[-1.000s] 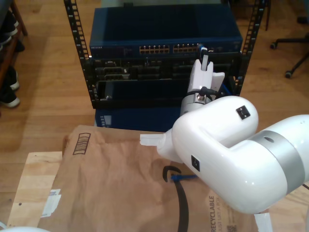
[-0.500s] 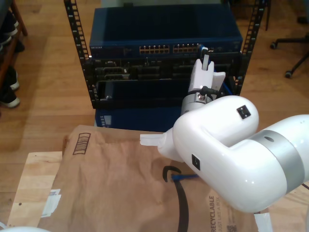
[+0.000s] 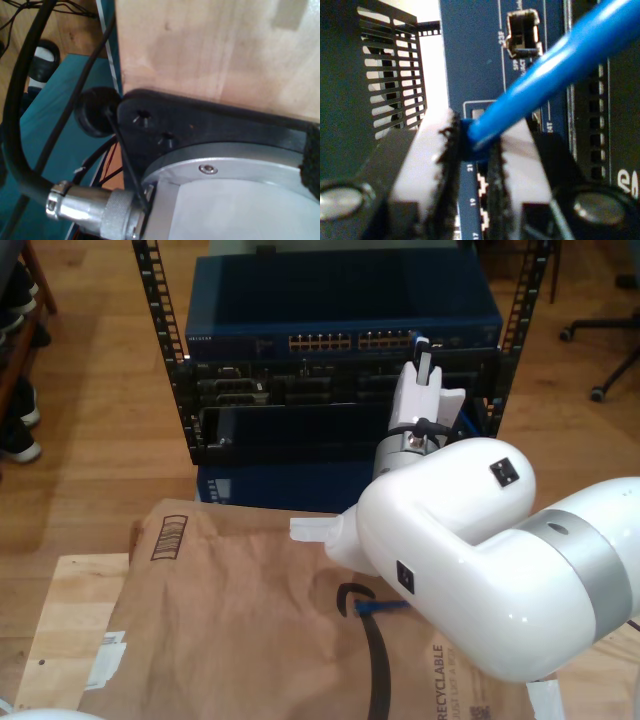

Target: Grab the cable and plug it in

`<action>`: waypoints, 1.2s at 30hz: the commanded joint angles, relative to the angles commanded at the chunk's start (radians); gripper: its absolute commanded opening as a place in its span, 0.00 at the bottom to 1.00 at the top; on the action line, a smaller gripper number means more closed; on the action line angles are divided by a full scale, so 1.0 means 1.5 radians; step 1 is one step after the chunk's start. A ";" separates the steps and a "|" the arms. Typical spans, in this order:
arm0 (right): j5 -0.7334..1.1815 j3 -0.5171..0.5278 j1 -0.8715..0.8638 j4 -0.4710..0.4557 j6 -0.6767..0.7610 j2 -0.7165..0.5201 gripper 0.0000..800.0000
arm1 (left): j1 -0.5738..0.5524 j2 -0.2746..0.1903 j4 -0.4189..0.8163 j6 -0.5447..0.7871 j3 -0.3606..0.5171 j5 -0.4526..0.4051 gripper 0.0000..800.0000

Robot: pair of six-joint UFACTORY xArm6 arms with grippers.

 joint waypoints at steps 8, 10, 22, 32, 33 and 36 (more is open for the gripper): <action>0.002 -0.002 0.003 0.000 0.000 0.003 0.00 | 0.000 0.000 0.000 0.000 0.000 0.000 1.00; 0.003 -0.005 0.002 0.000 0.000 0.004 0.00 | 0.000 0.000 0.000 0.000 0.000 0.000 1.00; 0.005 -0.008 -0.003 0.001 0.001 0.007 0.00 | 0.000 0.000 0.000 0.000 0.000 0.000 1.00; 0.005 -0.009 -0.006 0.002 0.001 0.006 0.00 | 0.000 0.000 0.000 0.000 0.000 0.000 1.00; 0.005 -0.009 -0.006 0.002 0.001 0.006 0.00 | 0.000 0.000 0.000 0.000 0.000 0.000 1.00; 0.005 -0.008 -0.007 0.002 0.001 0.004 0.00 | 0.000 0.000 0.000 0.000 0.000 0.000 1.00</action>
